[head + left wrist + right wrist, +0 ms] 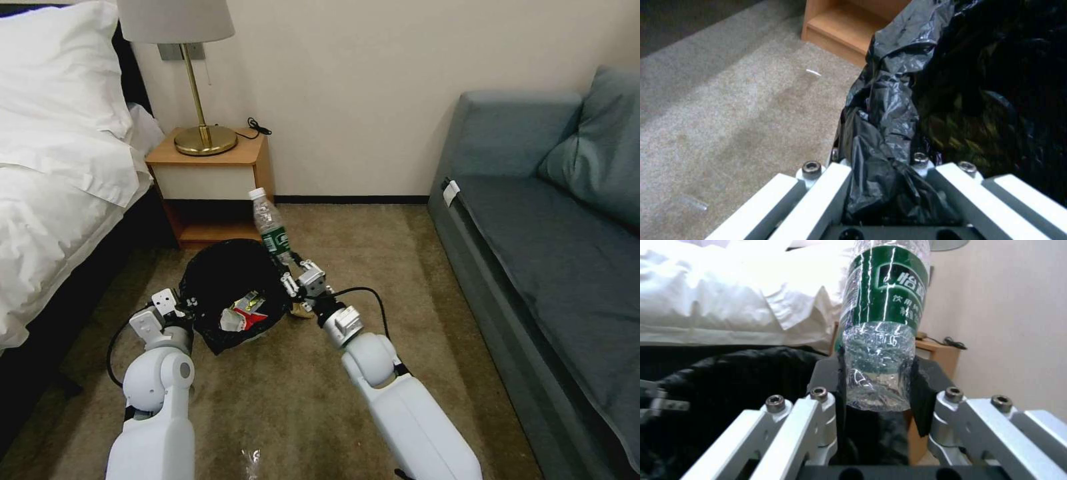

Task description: Pick up the trash bin, then pick up the garbage on the floor and place it into the trash bin.

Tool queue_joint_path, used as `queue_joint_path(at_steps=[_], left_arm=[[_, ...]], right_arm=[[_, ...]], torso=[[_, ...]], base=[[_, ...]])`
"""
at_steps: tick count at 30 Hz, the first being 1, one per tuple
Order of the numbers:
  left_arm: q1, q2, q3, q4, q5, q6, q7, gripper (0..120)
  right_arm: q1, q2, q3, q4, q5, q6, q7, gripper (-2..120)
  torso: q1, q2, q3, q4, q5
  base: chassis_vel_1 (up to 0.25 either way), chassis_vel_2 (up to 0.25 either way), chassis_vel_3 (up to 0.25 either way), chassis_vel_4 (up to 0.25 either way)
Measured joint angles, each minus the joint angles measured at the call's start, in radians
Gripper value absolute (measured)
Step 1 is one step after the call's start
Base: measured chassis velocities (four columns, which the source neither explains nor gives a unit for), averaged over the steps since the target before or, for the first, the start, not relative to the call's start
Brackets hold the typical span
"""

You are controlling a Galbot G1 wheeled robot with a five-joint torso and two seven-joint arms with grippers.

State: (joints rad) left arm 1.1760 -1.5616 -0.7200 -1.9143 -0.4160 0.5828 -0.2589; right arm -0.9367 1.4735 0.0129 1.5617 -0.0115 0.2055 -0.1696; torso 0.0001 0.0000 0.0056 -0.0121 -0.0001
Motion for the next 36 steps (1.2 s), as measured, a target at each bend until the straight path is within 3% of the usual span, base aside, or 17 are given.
queue_joint_path(at_steps=[14,17,29,31,36], left_arm=[[0.001,-0.015,0.003,0.007,0.012,-0.004,0.003,3],[0.003,-0.017,0.004,0.004,0.012,-0.004,0.003,3],[-0.001,-0.017,0.004,0.004,0.013,-0.004,0.003,3],[-0.003,-0.016,0.003,0.004,0.013,-0.003,0.002,3],[-0.004,-0.016,0.003,0.005,0.012,-0.002,0.002,3]], right_arm=[[-0.029,0.008,-0.067,-0.039,-0.067,0.047,-0.017,28],[-0.028,0.013,-0.068,-0.052,-0.077,0.055,-0.017,44],[-0.026,0.026,-0.073,-0.061,-0.079,0.058,-0.015,80],[-0.023,0.026,-0.071,-0.062,-0.078,0.058,-0.014,95],[-0.02,0.028,-0.067,-0.064,-0.075,0.058,-0.013,99]], torso=[[0.0,0.0,0.0,0.0,0.0001],[0.0,0.0,0.0,0.0,0.0001],[0.0,0.0,0.0,0.0,0.0001],[0.0,0.0,0.0,0.0,0.0],[0.0,0.0,0.0,0.0,0.0]], base=[[0.0,0.0,0.0,0.0],[0.0,0.0,0.0,0.0],[0.0,0.0,0.0,0.0],[0.0,0.0,0.0,0.0],[0.0,0.0,0.0,0.0]])
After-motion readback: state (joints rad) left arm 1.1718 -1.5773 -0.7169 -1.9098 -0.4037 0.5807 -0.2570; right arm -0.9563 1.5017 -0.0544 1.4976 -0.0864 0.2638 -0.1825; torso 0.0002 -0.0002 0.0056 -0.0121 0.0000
